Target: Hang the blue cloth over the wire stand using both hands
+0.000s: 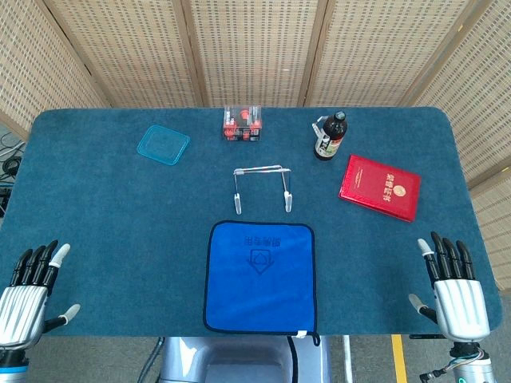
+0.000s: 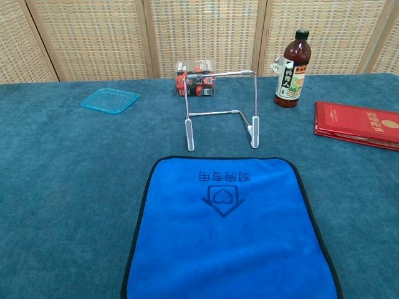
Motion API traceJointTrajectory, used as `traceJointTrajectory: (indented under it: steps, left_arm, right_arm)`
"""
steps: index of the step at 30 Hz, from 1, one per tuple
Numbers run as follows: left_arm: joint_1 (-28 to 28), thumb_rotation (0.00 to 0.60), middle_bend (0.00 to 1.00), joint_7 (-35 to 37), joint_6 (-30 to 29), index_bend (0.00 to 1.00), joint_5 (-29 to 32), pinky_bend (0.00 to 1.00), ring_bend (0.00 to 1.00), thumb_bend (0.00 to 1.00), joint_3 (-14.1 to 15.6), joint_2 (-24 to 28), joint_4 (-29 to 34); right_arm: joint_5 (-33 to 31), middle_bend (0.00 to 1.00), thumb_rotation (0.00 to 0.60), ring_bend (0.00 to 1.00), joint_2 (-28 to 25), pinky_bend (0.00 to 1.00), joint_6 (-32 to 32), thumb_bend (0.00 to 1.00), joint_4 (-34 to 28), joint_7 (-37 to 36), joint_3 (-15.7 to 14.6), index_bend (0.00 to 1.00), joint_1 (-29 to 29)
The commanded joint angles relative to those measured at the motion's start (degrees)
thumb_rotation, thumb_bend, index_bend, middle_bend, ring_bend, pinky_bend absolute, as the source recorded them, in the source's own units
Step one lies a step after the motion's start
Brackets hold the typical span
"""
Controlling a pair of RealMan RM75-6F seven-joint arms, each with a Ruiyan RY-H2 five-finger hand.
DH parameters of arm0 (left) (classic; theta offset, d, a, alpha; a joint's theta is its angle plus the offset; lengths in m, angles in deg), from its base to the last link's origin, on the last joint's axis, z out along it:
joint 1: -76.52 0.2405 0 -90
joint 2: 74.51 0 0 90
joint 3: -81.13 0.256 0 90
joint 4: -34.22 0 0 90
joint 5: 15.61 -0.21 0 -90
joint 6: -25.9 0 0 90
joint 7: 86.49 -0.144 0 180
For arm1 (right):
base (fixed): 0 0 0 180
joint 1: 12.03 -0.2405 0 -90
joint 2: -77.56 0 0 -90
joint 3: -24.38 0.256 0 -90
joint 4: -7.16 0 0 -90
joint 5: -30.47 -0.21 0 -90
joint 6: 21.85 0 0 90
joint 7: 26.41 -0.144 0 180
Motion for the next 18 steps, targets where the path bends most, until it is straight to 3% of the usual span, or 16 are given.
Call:
traceJointTrajectory:
  steps: [1, 11, 18]
  left_arm:
    - [-0.1, 0.600, 0.00, 0.3, 0.1, 0.00, -0.3, 0.00, 0.00, 0.01, 0.1, 0.0, -0.2]
    - [-0.6, 0.600, 0.00, 1.7, 0.0, 0.00, -1.6, 0.00, 0.00, 0.01, 0.0, 0.0, -0.9]
    - [-1.3, 0.600, 0.00, 3.0, 0.2, 0.00, -1.7, 0.00, 0.00, 0.01, -0.6, -0.4, -1.8]
  right_arm:
    - [0.1, 0.00, 0.600, 0.00, -0.2, 0.00, 0.2, 0.00, 0.1, -0.5, -0.1, 0.00, -0.1]
    - [2.9, 0.00, 0.600, 0.00, -0.8, 0.00, 2.4, 0.00, 1.0, -4.0, -1.3, 0.01, -1.8]
    - [13.0, 0.06, 0.600, 0.00, 2.6, 0.00, 3.4, 0.00, 10.7, -10.4, -0.9, 0.15, -8.0]
